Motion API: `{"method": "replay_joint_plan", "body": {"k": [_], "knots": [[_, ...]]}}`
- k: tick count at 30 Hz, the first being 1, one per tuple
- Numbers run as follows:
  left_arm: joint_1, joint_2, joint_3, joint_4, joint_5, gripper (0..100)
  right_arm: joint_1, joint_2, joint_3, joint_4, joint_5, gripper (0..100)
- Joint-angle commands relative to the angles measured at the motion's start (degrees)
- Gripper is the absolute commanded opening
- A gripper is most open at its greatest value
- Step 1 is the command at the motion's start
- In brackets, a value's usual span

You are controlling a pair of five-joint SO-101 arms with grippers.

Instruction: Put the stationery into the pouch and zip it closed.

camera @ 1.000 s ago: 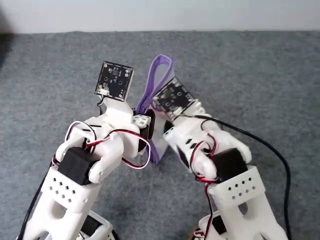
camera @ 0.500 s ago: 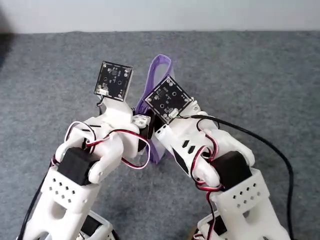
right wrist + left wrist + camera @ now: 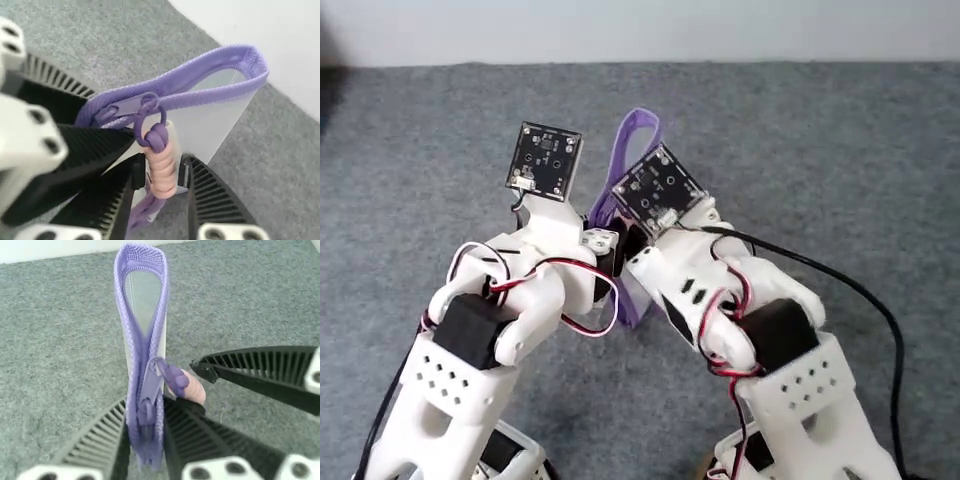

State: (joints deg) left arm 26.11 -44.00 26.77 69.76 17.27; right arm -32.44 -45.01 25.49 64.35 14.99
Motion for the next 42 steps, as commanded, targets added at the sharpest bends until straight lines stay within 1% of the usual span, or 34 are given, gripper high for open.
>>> {"method": "replay_joint_plan", "body": {"k": [1,6,10,11,14,17,23,29,34,42], "knots": [[0.26,-1.23,-0.66,-0.62,-0.79,1,-0.75,2.07,-0.44,-1.71,-0.53,12.5],[0.26,-1.23,-0.66,-0.62,-0.79,1,-0.75,2.51,-0.53,-1.71,-0.53,11.3],[0.18,-1.23,-0.66,-0.62,-0.79,1,-0.92,2.68,-0.70,-1.98,-0.44,0.1],[0.18,-1.23,-0.66,-0.62,-0.79,1,-0.84,2.42,-0.62,-2.42,-0.44,1.3],[0.18,-1.23,-0.66,-0.62,-0.79,1,0.04,2.24,-1.32,-3.38,-0.09,0.7],[0.18,-1.23,-0.66,-0.62,-0.97,1,1.80,2.24,-3.16,-3.74,2.11,0.7],[0.18,-1.23,-0.66,-0.62,-0.97,1,7.16,2.51,-7.74,-4.00,5.71,0.6],[0.18,-1.49,-0.66,-0.26,-0.97,1,13.67,3.91,-7.82,-10.42,8.88,0.6],[0.18,-1.58,-0.66,-0.18,-1.05,1,18.33,9.27,-8.79,-14.20,8.53,0.6],[0.18,-1.67,-0.75,1.05,-1.05,1,23.52,14.46,-8.97,-19.82,8.44,0.6]]}}
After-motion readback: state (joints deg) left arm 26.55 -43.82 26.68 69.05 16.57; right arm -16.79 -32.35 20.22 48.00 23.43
